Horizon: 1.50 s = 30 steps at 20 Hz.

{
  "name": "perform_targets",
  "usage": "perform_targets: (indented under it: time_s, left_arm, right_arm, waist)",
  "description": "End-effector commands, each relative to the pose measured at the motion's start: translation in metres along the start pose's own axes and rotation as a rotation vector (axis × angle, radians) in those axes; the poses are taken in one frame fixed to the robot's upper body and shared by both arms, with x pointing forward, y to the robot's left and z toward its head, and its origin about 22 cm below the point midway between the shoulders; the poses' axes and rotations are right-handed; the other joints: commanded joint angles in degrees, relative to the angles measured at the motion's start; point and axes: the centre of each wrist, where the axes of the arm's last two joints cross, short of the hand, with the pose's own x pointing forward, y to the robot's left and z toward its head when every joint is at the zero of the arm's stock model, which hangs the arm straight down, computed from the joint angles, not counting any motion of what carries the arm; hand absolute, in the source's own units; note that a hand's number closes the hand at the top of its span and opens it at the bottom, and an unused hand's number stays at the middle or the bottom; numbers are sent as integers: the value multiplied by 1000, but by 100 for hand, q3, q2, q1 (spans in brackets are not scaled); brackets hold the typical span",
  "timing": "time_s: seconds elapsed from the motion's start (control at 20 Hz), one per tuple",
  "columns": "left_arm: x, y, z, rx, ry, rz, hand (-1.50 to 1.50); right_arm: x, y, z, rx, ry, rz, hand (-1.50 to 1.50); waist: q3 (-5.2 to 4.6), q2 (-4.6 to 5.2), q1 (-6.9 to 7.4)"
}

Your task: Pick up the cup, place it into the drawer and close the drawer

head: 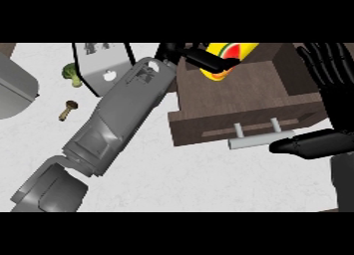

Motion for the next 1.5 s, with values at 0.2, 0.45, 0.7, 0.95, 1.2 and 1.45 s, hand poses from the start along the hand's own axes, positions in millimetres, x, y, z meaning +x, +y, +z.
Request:
perform_targets:
  time_s: [0.2,0.45,0.7,0.95,1.2,1.45]
  left_arm:
    - [-22,-3,10,-23,42,-20,-150]
    - [-18,-2,11,16,-20,163,-150]
    - [-5,-4,9,11,-141,296,-150]
    - [-15,-1,12,111,-173,340,-150]
    - [-5,-1,6,156,-160,336,-150]
    - [-28,4,14,153,-168,396,-150]
  right_arm:
    - [8,11,-16,87,-44,-29,-150]
    - [2,23,-19,248,-38,-140,-150]
    - [7,49,-22,507,-62,-223,150]
    - [-3,42,-10,735,145,2,150]
    - [-7,49,7,753,277,207,-150]
    - [-23,44,20,665,306,447,-150]
  waist:
    - [1,114,-450]
    - [-7,108,-411]
    - [-12,45,-325]
    - [-16,3,-121]
    - [-10,-74,186]
    - [-7,-115,616]
